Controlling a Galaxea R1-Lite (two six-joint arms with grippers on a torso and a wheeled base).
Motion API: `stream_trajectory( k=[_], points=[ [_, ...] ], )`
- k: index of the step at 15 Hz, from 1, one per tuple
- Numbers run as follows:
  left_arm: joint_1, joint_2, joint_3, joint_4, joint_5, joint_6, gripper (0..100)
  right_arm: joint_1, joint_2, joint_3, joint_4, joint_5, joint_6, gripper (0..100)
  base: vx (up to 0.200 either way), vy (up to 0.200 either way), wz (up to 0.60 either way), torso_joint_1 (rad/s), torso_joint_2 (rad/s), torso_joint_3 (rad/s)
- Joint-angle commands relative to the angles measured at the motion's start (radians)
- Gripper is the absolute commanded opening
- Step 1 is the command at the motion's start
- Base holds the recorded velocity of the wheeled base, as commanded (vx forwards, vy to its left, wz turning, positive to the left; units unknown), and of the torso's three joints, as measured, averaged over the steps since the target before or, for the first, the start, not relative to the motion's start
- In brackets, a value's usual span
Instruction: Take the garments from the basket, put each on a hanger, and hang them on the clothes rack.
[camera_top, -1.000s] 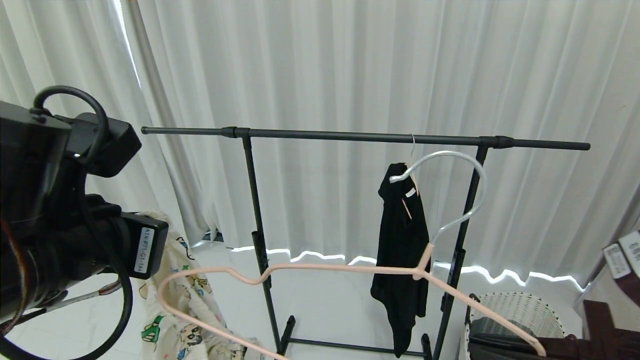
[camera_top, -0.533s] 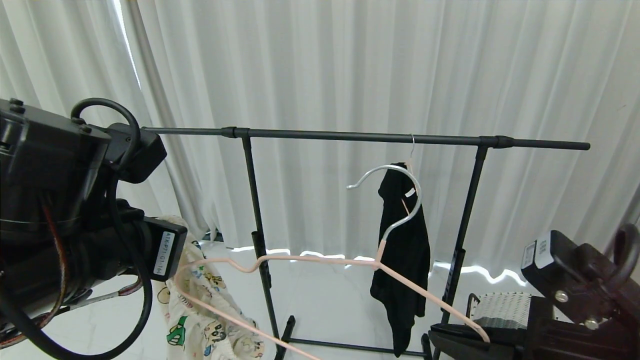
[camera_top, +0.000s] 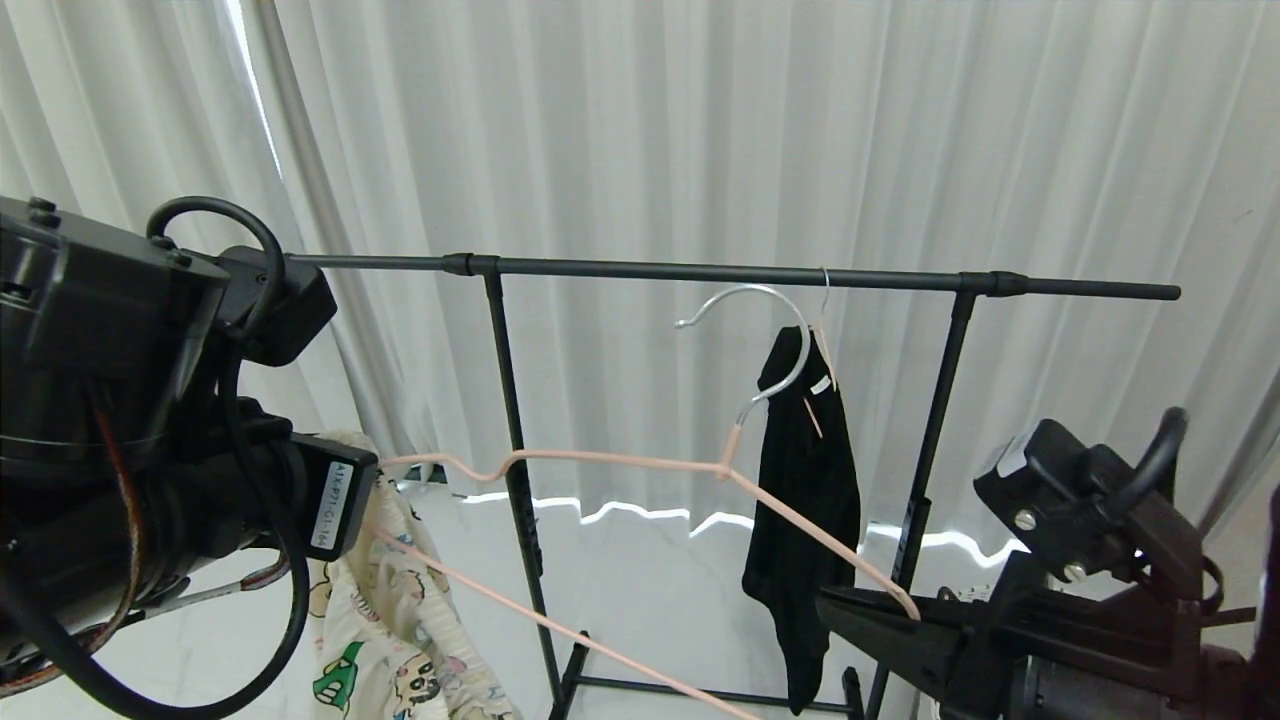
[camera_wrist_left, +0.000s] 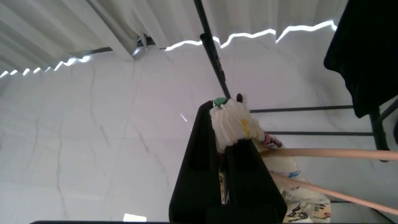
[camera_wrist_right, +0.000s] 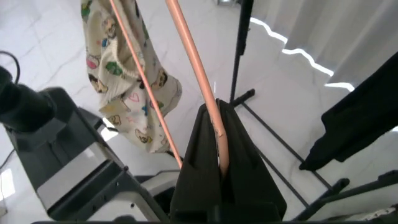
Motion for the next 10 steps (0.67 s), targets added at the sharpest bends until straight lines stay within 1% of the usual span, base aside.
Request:
stream_trajectory(
  k=[1,4,7,8,10],
  points=[
    [0.0,0.001,-0.003,0.0,-0.001,-0.003,0,0.001,0.074,-0.011,-0.052,-0.032,0.0,0,0.0,0.0,0.0,0.0,0.0,0.0],
    [-0.002,0.009,-0.02,0.0,0.002,-0.016,0,0.003,0.126,-0.044,-0.074,-0.037,0.0,0,0.0,0.0,0.0,0.0,0.0,0.0],
    [-0.006,0.011,-0.043,0.0,0.004,-0.021,0,0.012,0.216,-0.11,-0.075,-0.106,0.0,0,0.0,0.0,0.0,0.0,0.0,0.0],
    [-0.006,0.012,-0.045,0.0,0.004,-0.029,0,0.017,0.232,-0.121,-0.075,-0.116,0.001,0,0.0,0.0,0.0,0.0,0.0,0.0],
    [-0.032,0.014,-0.052,0.0,0.005,-0.067,0,0.054,0.285,-0.156,-0.116,-0.13,0.008,0,0.0,0.0,0.0,0.0,0.0,0.0]
  ],
)
